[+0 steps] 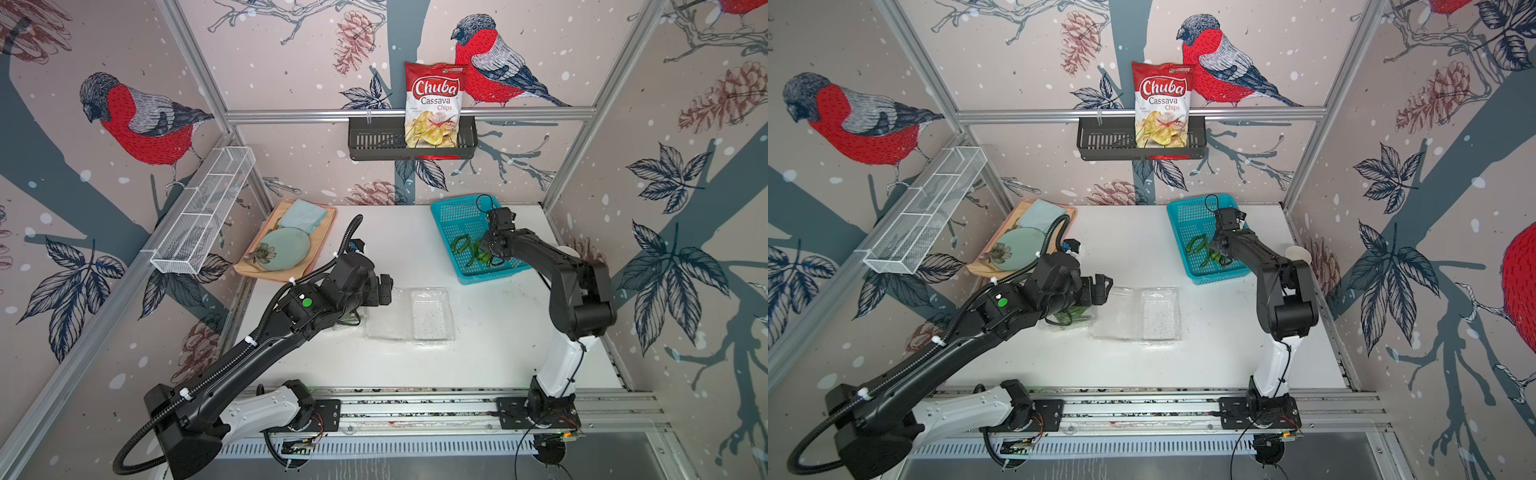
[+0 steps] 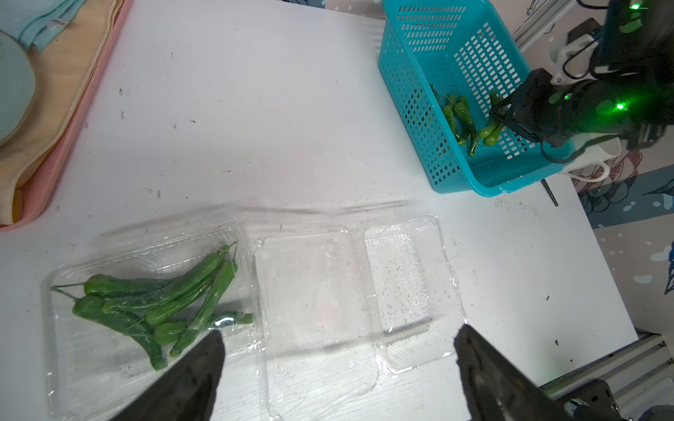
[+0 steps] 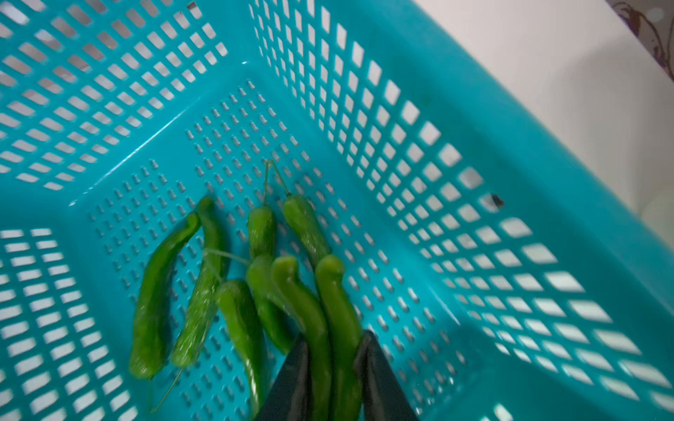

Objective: Take small green peppers out of containers
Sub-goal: Place the green pepper in the basket.

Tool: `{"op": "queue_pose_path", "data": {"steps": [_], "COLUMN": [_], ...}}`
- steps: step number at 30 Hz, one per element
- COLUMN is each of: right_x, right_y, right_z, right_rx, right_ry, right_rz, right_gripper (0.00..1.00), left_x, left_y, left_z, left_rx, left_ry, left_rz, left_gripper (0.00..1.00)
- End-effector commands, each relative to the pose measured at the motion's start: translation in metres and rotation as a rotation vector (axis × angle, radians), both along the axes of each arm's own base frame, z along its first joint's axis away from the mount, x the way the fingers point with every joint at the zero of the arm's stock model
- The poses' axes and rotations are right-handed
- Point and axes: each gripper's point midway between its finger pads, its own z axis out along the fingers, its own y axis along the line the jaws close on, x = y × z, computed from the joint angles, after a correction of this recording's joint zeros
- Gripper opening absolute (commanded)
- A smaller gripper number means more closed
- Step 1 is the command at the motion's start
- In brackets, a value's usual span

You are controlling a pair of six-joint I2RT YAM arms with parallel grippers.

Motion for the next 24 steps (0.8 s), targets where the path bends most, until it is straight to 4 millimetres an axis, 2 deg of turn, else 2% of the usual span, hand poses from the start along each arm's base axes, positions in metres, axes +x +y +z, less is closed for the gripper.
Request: {"op": "queue_pose_path", "data": {"steps": [1,3,4,5,6,7,9,11,14,18,21,24], "right_x": [0.016,0.017,0.017,0.016,0.014,0.013,0.01,0.005,-0.012,-0.057,-0.103,-0.152], "right_y": [0.005,0.006,0.005,0.006,0.007,0.008,0.011,0.018,0.045,0.091,0.124,0.153], "right_z": [-0.017,-0.033,-0.04,-0.043,-0.044,-0.04,-0.024,0.001,0.042,0.079,0.093,0.089], "right_rx": [-0.055,-0.072,-0.074,-0.07,-0.067,-0.064,-0.077,-0.108,-0.096,-0.079,0.013,0.168], "right_ry": [0.031,0.081,0.104,0.115,0.121,0.118,0.094,0.055,-0.012,-0.05,-0.062,-0.039], "right_rz": [0.054,0.061,0.062,0.065,0.067,0.068,0.075,0.091,0.159,0.251,0.287,0.316], "right_gripper": [0.25,0.28,0.34,0.45,0.64,0.74,0.81,0.84,0.87,0.88,0.88,0.88], "left_x": [-0.003,-0.005,-0.005,-0.006,-0.007,-0.007,-0.007,-0.007,-0.006,-0.004,-0.003,-0.003], "left_y": [0.003,0.001,-0.001,-0.001,-0.002,-0.002,-0.002,-0.002,-0.005,-0.009,-0.012,-0.015], "left_z": [-0.005,-0.007,-0.008,-0.01,-0.01,-0.01,-0.01,-0.01,-0.01,-0.011,-0.011,-0.014], "left_rx": [0.034,0.033,0.029,0.029,0.026,0.025,0.021,0.017,0.005,-0.017,-0.033,-0.048], "left_ry": [0.017,0.029,0.035,0.041,0.044,0.045,0.041,0.037,0.031,0.023,0.022,0.028], "left_rz": [-0.011,-0.024,-0.03,-0.034,-0.038,-0.039,-0.039,-0.04,-0.047,-0.051,-0.05,-0.051], "left_gripper": [0.95,0.96,0.96,0.97,0.97,0.97,0.97,0.97,0.97,0.97,0.97,0.97]}}
